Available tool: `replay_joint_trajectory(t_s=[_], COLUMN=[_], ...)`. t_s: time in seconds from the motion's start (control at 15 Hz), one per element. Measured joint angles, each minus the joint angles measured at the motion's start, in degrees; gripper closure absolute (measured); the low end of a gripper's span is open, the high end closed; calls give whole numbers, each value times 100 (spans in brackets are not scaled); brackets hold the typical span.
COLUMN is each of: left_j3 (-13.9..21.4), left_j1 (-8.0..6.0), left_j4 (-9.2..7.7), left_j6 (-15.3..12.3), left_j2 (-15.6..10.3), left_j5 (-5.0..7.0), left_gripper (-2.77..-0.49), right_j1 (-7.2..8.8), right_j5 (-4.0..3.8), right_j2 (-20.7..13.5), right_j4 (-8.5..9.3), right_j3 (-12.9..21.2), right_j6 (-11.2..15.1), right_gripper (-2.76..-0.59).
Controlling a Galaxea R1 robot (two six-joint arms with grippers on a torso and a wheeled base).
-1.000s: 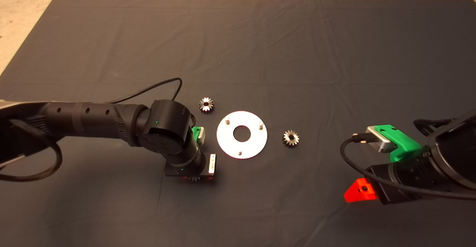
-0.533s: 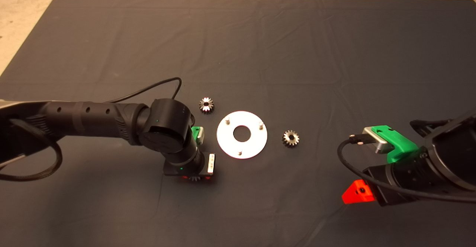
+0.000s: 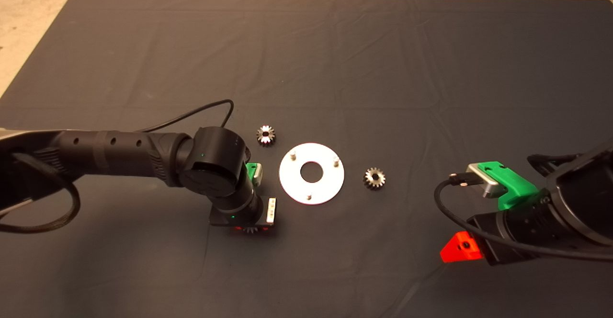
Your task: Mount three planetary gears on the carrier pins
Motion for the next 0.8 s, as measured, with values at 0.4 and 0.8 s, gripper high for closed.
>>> replay_joint_trajectory(t_s=[0.4,0.8], left_j3=[0,30], left_j1=[0,1], left_j4=[-4,2], left_j6=[2,5], left_j2=[2,0], left_j5=[0,11], left_gripper=[-96,-90], right_j1=[-1,0], right_j5=[0,0], right_j2=[0,-12], right_j4=[0,0], right_j3=[0,0], right_j6=[0,0], right_gripper=[-276,-276])
